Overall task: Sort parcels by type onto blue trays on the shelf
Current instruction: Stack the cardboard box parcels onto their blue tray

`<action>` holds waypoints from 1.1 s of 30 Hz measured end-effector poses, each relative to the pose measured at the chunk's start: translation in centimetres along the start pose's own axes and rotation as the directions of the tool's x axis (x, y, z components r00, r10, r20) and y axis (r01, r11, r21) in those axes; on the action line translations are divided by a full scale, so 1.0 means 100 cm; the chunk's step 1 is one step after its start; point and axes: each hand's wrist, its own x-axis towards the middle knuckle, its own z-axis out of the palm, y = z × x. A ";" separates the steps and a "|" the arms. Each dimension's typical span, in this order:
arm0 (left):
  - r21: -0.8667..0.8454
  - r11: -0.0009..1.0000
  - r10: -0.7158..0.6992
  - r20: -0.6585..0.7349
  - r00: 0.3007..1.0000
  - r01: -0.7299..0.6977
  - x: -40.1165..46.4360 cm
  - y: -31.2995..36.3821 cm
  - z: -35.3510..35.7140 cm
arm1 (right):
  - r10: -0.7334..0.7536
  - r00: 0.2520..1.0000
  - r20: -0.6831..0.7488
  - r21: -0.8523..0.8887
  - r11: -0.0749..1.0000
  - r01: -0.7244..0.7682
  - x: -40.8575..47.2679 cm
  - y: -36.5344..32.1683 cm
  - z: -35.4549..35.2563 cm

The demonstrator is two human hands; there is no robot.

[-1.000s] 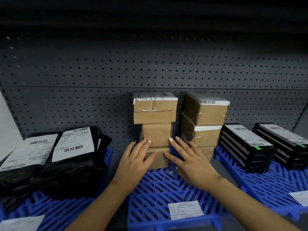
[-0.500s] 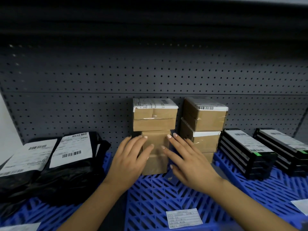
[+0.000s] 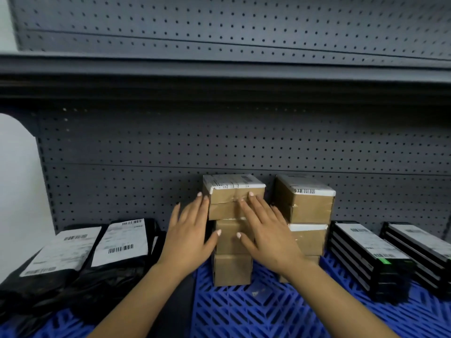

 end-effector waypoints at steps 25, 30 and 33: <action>-0.109 0.977 0.180 -0.038 0.983 -0.183 -0.009 0.022 -0.004 | 0.025 0.990 -0.142 0.200 0.980 0.004 -0.006 -0.001 -0.019; -0.276 0.954 0.109 -0.044 0.993 -0.117 0.004 0.011 -0.002 | 0.003 0.980 -0.197 0.205 0.978 0.038 -0.002 -0.004 -0.018; -0.395 0.912 0.092 -0.071 0.993 -0.113 0.011 0.011 -0.002 | -0.023 0.974 -0.224 0.148 0.987 0.058 0.001 -0.005 -0.014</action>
